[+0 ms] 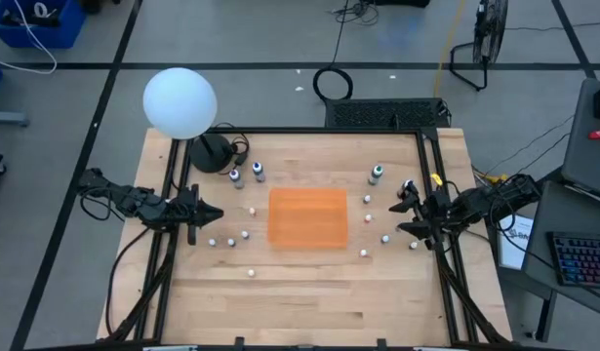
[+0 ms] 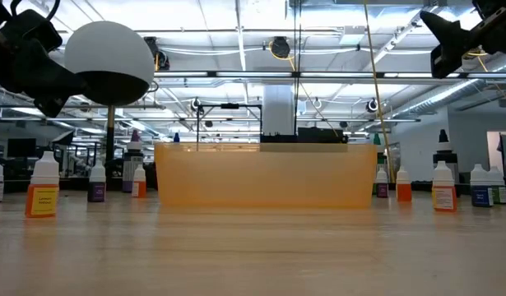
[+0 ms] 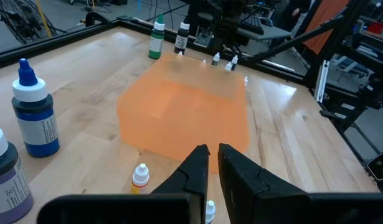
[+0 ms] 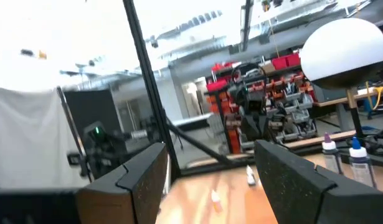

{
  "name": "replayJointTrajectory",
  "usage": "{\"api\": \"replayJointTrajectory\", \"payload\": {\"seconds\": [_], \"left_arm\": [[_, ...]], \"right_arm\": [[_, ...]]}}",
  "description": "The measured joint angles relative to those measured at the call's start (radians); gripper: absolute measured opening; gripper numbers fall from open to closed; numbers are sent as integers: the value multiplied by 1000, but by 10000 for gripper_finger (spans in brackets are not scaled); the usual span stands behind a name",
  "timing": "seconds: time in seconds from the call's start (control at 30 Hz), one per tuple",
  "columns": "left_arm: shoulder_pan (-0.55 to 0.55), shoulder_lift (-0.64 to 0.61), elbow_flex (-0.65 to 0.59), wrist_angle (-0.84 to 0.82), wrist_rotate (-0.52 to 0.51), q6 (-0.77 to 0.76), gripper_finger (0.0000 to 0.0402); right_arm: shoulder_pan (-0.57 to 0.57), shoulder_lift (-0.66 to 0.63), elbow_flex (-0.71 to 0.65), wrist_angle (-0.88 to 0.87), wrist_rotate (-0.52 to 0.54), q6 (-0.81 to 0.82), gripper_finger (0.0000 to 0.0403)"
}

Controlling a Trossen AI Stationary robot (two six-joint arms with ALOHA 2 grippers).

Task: Pick & Place food coloring
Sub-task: Put the small black food coloring bottle into the orange bin

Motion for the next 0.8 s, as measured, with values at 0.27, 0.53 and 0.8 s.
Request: {"api": "replayJointTrajectory", "payload": {"seconds": [0.27, 0.53, 0.8], "left_arm": [[0, 0, 0, -1, 0, 0, 42], [0, 0, 0, 0, 0, 0, 42], [0, 0, 0, -6, 1, 0, 42]], "right_arm": [[0, 6, 0, 47, 18, -6, 228], [0, 179, 334, -340, 111, 288, 228], [0, 722, 879, -998, 24, 698, 228]]}}
